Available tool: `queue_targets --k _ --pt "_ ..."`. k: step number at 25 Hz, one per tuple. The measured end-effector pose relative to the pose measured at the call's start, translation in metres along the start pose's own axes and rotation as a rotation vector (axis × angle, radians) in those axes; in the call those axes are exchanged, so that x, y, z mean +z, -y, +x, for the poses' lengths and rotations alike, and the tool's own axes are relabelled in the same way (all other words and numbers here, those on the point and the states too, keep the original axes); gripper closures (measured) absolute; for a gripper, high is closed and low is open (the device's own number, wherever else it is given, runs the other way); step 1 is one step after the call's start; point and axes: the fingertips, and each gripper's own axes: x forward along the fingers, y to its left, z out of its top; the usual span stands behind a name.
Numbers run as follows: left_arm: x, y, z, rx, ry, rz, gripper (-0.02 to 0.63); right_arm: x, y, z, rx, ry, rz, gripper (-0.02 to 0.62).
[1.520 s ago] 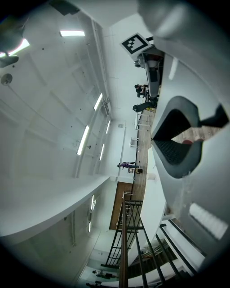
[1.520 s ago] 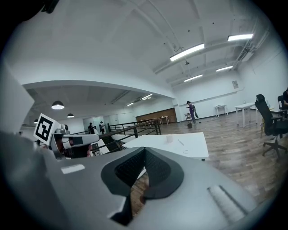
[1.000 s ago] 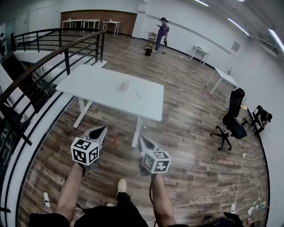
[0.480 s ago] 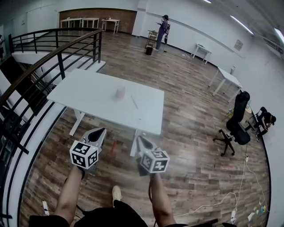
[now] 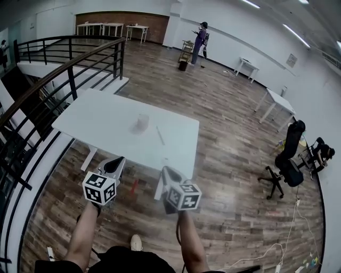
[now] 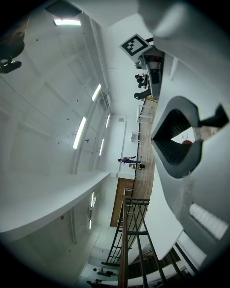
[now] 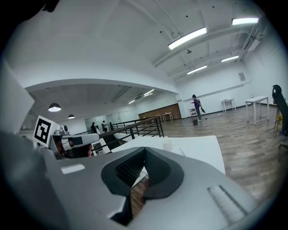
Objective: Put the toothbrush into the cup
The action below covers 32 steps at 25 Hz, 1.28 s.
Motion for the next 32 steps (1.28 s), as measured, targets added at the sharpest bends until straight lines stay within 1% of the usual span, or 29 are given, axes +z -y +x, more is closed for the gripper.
queue_targets --k 8,24,32 --pt "0.01 -0.01 0.027 0.01 -0.003 0.009 0.598 0.011 0.022 0.02 0.003 -0.004 0.01 0.588" --pt "0.014 -0.019 0.058 -0.013 -0.013 0.022 0.6 0.02 0.045 0.036 -0.026 0.008 0.023 0.588" --pt "0.015 -0.048 0.083 -0.023 -0.006 0.02 0.598 0.024 0.054 0.07 -0.038 0.011 0.026 0.588"
